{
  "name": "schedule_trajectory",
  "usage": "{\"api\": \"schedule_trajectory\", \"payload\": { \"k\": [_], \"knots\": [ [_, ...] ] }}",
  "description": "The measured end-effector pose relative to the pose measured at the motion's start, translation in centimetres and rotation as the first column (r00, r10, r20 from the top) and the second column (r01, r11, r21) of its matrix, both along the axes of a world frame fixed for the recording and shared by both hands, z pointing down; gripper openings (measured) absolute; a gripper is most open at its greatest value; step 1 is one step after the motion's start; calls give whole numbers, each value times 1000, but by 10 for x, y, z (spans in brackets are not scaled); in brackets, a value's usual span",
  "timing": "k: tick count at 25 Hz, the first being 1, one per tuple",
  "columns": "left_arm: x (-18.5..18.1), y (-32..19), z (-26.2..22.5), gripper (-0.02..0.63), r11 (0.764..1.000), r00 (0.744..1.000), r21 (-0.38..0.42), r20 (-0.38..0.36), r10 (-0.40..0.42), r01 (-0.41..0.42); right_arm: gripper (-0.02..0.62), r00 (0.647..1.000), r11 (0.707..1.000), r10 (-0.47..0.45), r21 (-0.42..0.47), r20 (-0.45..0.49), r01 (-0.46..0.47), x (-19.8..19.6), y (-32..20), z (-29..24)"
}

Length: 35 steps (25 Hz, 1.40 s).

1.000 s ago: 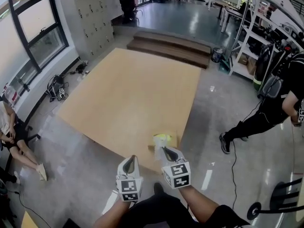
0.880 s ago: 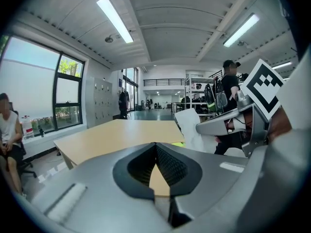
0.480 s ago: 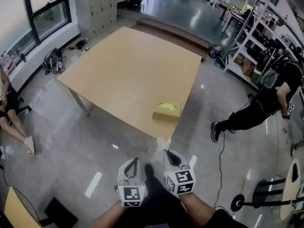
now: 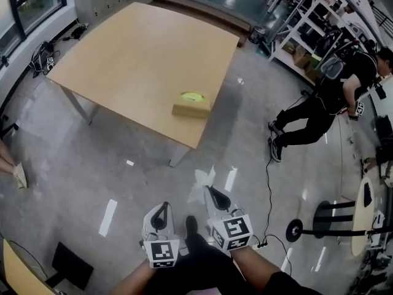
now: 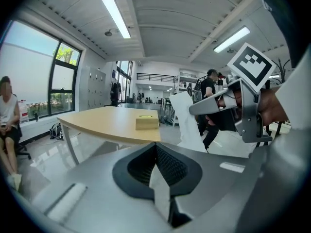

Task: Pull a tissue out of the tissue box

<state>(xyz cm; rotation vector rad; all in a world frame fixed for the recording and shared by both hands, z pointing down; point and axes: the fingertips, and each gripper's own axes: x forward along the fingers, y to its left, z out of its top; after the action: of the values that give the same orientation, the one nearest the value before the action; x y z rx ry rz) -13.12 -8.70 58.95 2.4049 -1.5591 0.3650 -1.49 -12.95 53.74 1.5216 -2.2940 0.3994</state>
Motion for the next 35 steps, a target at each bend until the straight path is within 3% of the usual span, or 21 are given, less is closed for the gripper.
{"api": "schedule_trajectory", "payload": {
  "k": [5,11,17,24,35],
  "knots": [
    [31,26,3,18,1000,1000,-4,-1,29,-29,-5,1000,1000,21,0,-10,-21,32,35,1],
    [74,57,-30,18,998,999,64,-41,8,-5,-5,1000,998,8,62,15,-9,72,83,-6],
    [123,113,-56,18,996,999,81,-25,-29,31,-5,998,995,-31,101,54,25,121,142,-23],
    [161,164,-89,18,991,997,112,-18,-72,74,-5,989,987,-120,114,87,110,147,205,-39],
    [167,231,-85,18,987,992,106,10,-123,121,-5,985,988,-141,79,99,133,168,270,-24]
  ]
}}
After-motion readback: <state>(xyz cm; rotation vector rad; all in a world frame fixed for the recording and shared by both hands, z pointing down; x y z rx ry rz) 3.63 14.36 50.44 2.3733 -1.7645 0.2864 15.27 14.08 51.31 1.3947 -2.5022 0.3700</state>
